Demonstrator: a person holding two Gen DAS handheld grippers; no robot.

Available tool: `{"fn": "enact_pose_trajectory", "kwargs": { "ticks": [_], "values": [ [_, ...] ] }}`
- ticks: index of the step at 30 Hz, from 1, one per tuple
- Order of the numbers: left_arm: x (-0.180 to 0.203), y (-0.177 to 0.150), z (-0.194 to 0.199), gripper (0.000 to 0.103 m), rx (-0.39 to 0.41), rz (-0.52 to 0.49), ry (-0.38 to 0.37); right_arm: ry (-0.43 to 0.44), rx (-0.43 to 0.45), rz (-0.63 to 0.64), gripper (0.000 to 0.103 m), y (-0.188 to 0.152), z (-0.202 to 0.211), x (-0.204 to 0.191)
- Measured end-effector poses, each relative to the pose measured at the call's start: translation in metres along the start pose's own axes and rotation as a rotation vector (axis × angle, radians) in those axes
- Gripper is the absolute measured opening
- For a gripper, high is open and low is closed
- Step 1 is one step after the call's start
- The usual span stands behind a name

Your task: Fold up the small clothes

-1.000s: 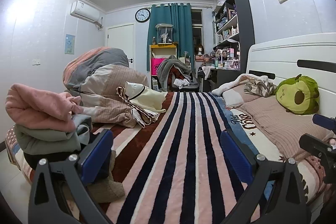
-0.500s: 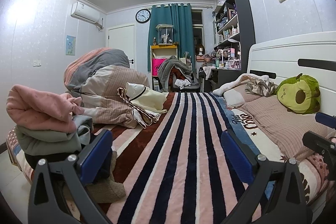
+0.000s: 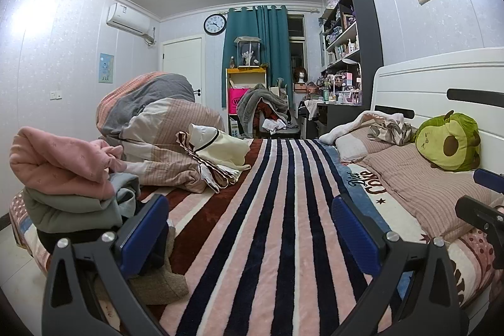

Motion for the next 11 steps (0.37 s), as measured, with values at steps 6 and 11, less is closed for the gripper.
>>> {"fn": "enact_pose_trajectory", "kwargs": {
  "ticks": [6,11],
  "values": [
    [-0.0009,0.0000,-0.0009,0.102,0.000,0.000,0.000,0.001,0.000,0.001,0.102,-0.0004,-0.0003,0.0002],
    [-0.0018,-0.0005,-0.0014,0.102,-0.006,0.000,-0.005,0.001,-0.005,-0.003,0.102,0.0001,0.0005,0.0032]
  ]
}}
Point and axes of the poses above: each gripper's, at about its wrist camera, not at the fingertips, and z roughly against the way its jaws point, x to its right, y to its top, the point moved 6 cm from there along -z, roughly the way its jaws point, and after that the axes turned 3 degrees about z, right-handed, at the moved point
